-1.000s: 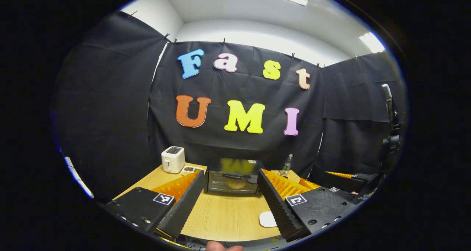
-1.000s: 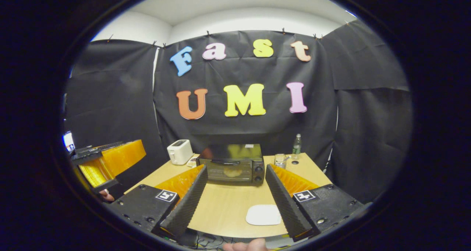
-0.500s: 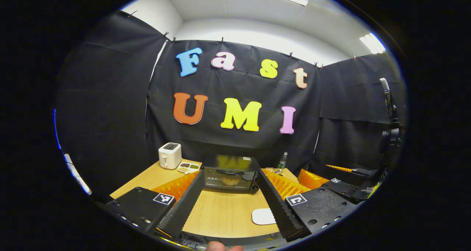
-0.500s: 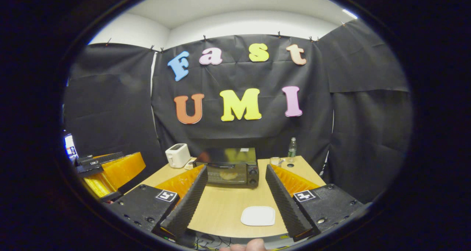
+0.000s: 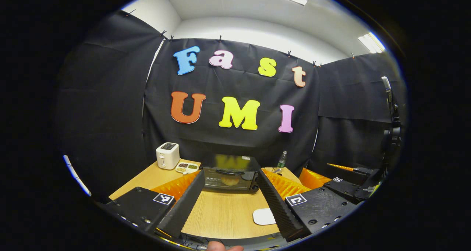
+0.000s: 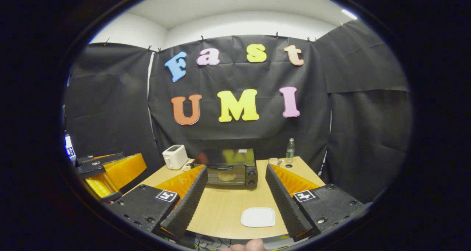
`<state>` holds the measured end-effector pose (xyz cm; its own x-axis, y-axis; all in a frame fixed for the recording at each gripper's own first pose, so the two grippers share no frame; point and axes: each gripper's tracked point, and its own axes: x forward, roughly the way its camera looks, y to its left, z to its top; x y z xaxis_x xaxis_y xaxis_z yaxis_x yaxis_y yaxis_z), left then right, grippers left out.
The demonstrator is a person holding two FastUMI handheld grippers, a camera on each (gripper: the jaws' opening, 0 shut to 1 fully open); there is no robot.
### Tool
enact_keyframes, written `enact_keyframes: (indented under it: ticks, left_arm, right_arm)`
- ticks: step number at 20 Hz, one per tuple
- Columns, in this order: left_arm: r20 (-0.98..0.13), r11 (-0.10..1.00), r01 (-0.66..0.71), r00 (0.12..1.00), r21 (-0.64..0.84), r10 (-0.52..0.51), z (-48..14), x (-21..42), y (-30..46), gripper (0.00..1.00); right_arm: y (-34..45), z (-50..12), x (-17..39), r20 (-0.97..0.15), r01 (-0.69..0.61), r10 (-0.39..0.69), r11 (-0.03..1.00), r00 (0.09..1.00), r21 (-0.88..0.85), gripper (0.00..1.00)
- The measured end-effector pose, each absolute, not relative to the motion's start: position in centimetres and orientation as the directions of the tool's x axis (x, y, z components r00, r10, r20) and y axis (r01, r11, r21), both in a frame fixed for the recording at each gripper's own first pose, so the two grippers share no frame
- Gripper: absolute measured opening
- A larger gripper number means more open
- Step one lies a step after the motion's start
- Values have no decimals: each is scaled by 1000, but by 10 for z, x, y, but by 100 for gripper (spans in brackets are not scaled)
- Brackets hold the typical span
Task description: Open the electric oven with the left hand, put the food in, and close the electric oven.
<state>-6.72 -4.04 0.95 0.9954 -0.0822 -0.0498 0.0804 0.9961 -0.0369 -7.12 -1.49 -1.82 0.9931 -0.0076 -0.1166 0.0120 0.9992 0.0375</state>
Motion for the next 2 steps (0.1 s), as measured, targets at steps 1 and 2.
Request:
enact_keyframes:
  ticks: [1,2]
  left_arm:
    - [-53,996,83,995,-34,-85,9,-67,-40,94]
    - [-55,996,85,995,-33,-87,8,-66,-39,94]
  right_arm:
    - [-14,-19,-71,-119,16,-11,999,993,40,94]
    - [-12,-20,-71,-118,19,-14,999,993,46,94]
